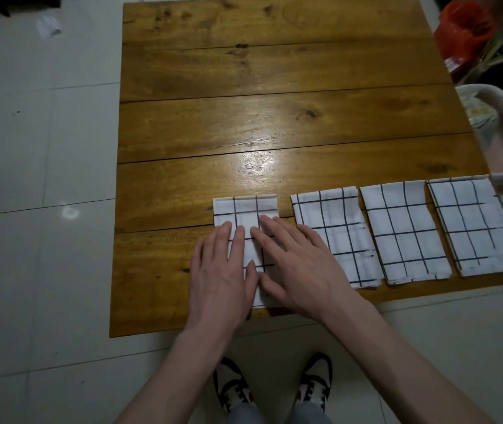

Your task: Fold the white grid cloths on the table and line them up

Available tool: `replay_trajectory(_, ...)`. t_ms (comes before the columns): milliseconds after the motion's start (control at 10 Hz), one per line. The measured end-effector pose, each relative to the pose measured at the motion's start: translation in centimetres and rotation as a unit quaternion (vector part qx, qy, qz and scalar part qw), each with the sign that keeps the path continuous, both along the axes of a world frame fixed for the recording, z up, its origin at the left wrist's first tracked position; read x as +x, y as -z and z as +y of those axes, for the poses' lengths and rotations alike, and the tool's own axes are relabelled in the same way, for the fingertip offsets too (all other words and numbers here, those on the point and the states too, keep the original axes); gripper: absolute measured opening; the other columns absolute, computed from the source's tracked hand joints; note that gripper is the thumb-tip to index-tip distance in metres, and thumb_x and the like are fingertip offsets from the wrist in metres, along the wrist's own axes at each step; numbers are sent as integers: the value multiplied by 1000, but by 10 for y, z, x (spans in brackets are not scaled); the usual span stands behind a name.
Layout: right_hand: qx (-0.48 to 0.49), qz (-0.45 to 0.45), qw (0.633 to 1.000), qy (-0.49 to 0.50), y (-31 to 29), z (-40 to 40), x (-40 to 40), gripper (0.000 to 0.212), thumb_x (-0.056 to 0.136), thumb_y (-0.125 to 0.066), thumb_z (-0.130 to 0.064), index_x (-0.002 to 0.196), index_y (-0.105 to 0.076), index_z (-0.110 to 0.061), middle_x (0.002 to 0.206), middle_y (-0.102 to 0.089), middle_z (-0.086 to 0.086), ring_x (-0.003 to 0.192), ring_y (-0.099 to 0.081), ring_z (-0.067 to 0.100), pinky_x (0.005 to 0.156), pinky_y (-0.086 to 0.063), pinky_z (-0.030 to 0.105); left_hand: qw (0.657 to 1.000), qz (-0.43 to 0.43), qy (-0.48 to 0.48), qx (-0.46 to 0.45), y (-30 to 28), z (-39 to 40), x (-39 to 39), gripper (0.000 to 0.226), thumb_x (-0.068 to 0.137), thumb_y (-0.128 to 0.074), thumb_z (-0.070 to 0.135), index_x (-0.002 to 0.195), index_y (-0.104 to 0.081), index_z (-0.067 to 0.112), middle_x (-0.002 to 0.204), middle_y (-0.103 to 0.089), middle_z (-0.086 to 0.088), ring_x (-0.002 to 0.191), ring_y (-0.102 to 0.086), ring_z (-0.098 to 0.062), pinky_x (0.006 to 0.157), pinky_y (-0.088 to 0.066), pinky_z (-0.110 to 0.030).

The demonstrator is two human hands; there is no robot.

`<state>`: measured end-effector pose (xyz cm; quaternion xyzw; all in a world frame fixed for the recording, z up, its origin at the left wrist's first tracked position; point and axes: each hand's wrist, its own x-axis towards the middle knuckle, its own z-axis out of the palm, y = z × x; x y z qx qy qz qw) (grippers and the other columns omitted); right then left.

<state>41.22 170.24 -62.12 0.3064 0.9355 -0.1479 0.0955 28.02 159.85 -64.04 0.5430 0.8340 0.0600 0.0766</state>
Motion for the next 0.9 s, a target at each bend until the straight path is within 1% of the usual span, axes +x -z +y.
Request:
replay_trajectory(100, -4, -3, 1000, -2, -1, 0, -2, 72, 98, -38, -55, 162, -32, -21, 170, -28, 4, 156, -28, 23, 125, -26, 47, 1000, 7, 1, -8, 0, 0, -2, 63, 99, -55, 39, 154, -45, 11, 155, -48, -15, 144, -45, -31, 120, -33, -50)
replay_trajectory(300, -9, -7, 1000, 4, 0, -3, -1, 72, 99, -39, -54, 163, -29, -22, 172, -24, 2, 157, -24, 22, 124, -26, 46, 1000, 17, 3, 0, -1, -1, -1, 62, 98, -57, 37, 153, -46, 11, 152, -51, -16, 142, -48, -32, 119, -36, -50)
replay_trajectory(500, -17, -1, 1000, -4, 1, -4, -1, 73, 101, -45, -51, 164, -23, -22, 173, -18, 1, 159, -18, 21, 125, -21, 45, 1000, 20, 4, 0, 0, -4, -3, 62, 99, -55, 39, 153, -46, 12, 153, -50, -15, 142, -48, -31, 118, -36, -49)
replay_trajectory(600, -16, 1, 1000, -8, 3, -3, 0, 71, 103, -43, -51, 165, -22, -23, 173, -17, 1, 159, -17, 21, 126, -19, 45, 1000, 15, 6, -2, 1, -4, -3, 61, 99, -54, 40, 153, -47, 12, 153, -51, -15, 142, -47, -32, 118, -37, -50)
replay_trajectory(700, -3, 17, 1000, -6, 0, -5, 2, 65, 106, -33, -48, 165, -20, -23, 173, -17, 1, 159, -15, 19, 128, -20, 44, 1000, -4, -4, 10, -6, -3, -2, 60, 99, -53, 38, 152, -48, 11, 152, -51, -15, 142, -47, -32, 118, -37, -49)
replay_trajectory(800, 10, 61, 998, 14, -13, -6, 7, 60, 109, -26, -44, 165, -16, -24, 174, -16, -2, 160, -14, 15, 129, -16, 40, 998, -32, -14, 61, -19, 1, -1, 53, 104, -47, 34, 151, -49, 10, 150, -53, -14, 140, -48, -31, 116, -41, -48)
replay_trajectory(900, 37, 98, 993, 61, -37, 0, 24, 58, 111, -27, -46, 164, -22, -23, 172, -21, -3, 159, -16, 13, 129, -13, 38, 994, -47, -17, 98, -41, 5, 5, 54, 104, -41, 37, 149, -51, 9, 148, -55, -11, 138, -49, -28, 116, -43, -48)
